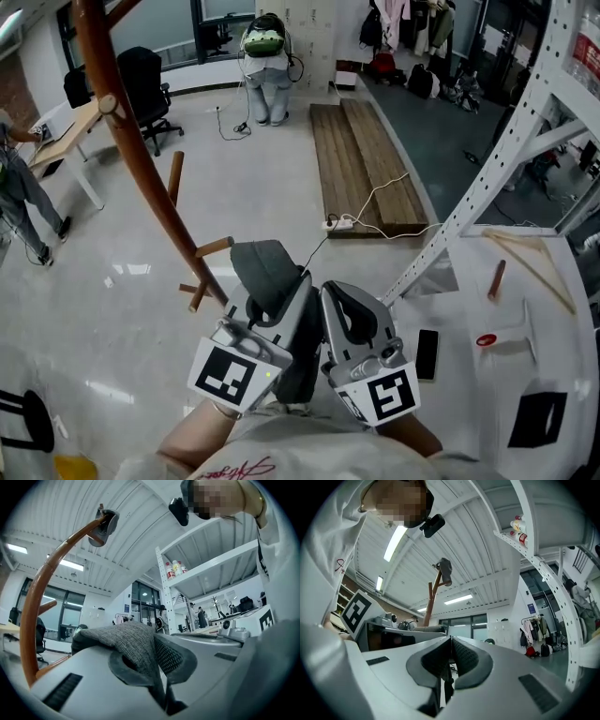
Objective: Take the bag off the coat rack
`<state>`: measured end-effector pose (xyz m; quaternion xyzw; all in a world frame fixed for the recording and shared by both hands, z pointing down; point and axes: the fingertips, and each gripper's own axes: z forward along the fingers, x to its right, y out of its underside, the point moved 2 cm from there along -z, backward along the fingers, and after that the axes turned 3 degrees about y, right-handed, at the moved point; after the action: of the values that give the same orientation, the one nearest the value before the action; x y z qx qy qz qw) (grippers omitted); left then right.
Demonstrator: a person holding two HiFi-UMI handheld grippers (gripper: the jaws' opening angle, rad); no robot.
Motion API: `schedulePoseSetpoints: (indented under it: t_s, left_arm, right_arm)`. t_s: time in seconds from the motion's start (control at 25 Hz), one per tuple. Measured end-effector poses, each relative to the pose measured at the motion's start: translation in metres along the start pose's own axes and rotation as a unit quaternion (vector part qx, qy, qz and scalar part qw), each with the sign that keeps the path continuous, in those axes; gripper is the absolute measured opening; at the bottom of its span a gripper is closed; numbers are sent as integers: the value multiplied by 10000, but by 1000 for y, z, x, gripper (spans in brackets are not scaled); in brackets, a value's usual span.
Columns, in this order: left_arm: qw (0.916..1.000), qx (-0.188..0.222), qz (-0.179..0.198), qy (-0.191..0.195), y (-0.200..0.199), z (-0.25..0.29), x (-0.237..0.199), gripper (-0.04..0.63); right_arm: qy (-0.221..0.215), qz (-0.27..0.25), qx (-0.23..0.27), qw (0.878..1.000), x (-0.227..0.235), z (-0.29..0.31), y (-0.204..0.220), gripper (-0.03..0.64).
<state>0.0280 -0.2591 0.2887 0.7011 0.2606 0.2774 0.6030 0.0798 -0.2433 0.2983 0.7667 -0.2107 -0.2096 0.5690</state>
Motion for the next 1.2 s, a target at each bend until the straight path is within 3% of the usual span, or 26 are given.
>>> schedulePoseSetpoints:
  t_s: [0.64,0.92,1.2]
  left_arm:
    - [9995,34,-216,-243,1,-57,33,34]
    - [9991,116,-332,-217,-5,-108,46,34]
    - [9995,-69,-207,-226,-9,-176,66,34]
  right_arm:
    - [-199,97,61,9997,-29,-29,-10,20]
    - [-190,26,-20,9998,-76,-49,-16,20]
    - [-197,75,-17,9998,-140,-81,-31,20]
